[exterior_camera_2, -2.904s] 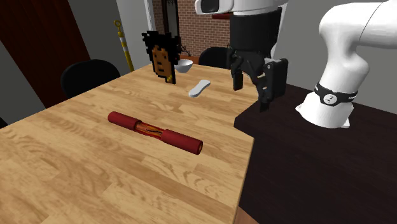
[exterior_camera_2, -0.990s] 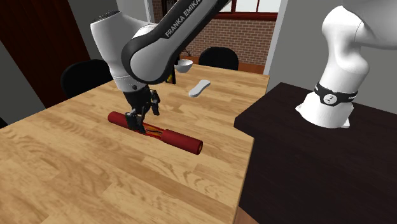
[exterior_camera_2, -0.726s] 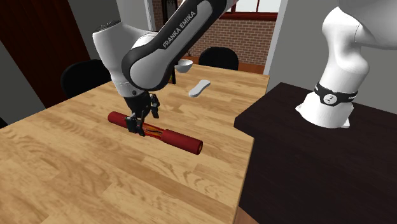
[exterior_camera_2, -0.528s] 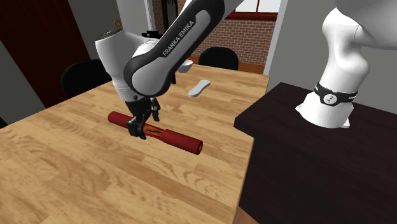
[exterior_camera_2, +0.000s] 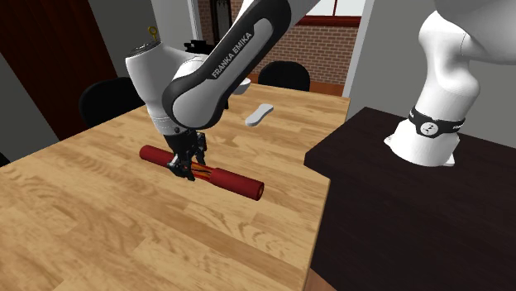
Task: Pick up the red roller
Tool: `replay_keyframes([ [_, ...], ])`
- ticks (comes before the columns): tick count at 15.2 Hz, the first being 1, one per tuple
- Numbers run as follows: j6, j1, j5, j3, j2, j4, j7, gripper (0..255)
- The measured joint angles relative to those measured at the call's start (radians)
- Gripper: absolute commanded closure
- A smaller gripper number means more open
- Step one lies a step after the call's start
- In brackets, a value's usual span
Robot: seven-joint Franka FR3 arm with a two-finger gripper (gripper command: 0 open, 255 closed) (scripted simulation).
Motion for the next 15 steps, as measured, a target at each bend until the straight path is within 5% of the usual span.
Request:
replay_keyframes([
  [15,-0.07,0.012,-0.015,-0.016,-0.092,-0.023,-0.002,255],
])
